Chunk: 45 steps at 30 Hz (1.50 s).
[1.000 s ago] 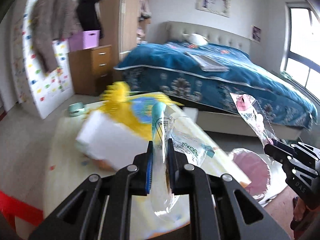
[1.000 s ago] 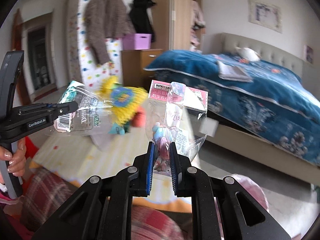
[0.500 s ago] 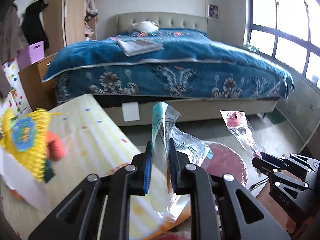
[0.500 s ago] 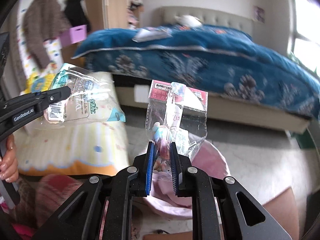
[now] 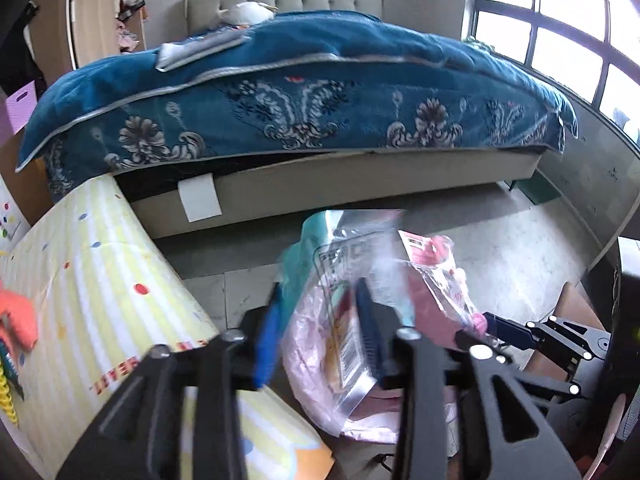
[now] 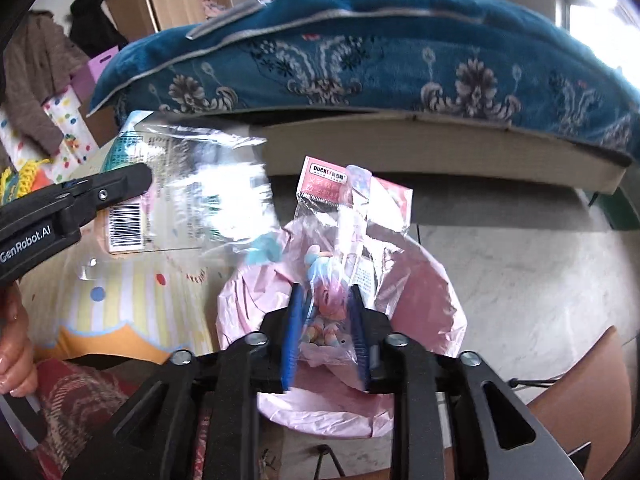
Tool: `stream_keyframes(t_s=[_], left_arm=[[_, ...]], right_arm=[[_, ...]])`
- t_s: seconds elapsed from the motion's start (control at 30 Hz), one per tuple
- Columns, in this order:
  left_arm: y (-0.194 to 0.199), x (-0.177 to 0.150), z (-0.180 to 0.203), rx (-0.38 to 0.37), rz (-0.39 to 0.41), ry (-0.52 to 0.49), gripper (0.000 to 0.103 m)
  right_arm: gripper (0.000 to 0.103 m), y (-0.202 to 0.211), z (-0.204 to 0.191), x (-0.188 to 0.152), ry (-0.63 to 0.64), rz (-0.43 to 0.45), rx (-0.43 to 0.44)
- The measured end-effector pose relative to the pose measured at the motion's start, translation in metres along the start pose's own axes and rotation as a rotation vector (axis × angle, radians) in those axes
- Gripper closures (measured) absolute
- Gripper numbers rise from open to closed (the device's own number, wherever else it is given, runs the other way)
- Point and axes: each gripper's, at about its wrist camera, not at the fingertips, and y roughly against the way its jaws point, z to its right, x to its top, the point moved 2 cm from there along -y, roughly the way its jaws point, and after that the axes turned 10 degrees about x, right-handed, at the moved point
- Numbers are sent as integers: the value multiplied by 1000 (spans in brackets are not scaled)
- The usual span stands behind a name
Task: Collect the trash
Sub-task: 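Return both tools to the table toward the yellow fruit net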
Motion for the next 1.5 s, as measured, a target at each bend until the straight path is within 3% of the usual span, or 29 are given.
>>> stream_keyframes(t_s=[0.03,0.1,0.4,0.6,0.87,1.2,1.3,1.5], left_arm=[[-2,1,2,-11,-7,-1,63],[-5,0,4,-11,-16,-2,59],[24,-8,-30,37,21,63,49],[65,-23,-75,119,72,123,46],[122,-61,-157,262,94,240,40],[168,-129,-259,479,56,393,36],[175,-151,-288,541,32,436,28],[181,-181,-330,608,-9,507,25]], right_arm=[[57,-1,1,0,-2,-3,1],[54,0,6,-3,-8,-4,-12],[54,28,1,-2,-26,68,-29],[55,72,-33,12,25,187,10],[55,107,-104,29,165,252,115],[57,79,-219,35,358,166,291],[56,63,-253,31,423,125,343],[55,20,-310,22,514,15,430]])
